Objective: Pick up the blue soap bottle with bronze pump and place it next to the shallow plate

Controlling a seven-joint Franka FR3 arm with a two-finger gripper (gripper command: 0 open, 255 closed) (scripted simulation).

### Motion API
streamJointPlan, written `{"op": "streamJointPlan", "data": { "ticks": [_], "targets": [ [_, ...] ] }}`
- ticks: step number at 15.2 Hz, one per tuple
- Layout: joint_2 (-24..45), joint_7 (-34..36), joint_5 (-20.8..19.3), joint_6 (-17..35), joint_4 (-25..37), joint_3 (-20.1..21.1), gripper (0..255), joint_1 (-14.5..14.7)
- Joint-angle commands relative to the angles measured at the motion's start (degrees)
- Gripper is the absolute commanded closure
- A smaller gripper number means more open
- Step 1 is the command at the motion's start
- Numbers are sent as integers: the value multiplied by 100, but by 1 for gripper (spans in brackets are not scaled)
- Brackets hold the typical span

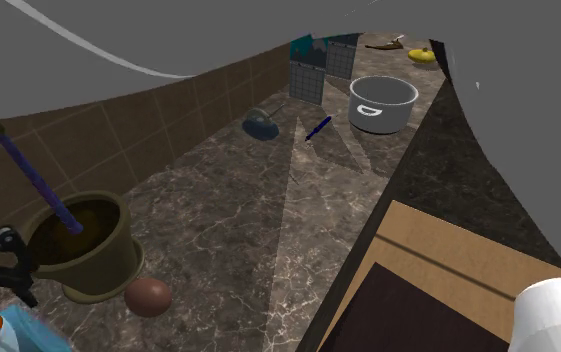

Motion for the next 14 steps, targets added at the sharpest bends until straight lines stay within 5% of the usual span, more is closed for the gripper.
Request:
{"op": "streamJointPlan", "data": {
  "ticks": [1, 9, 14],
  "targets": [
    [-6, 251, 8, 20, 1, 91, 255, 157],
    [439, 1243, -35, -33, 610, 426, 255, 822],
    [509, 1209, -37, 318, 327, 421, 255, 825]
  ]
}}
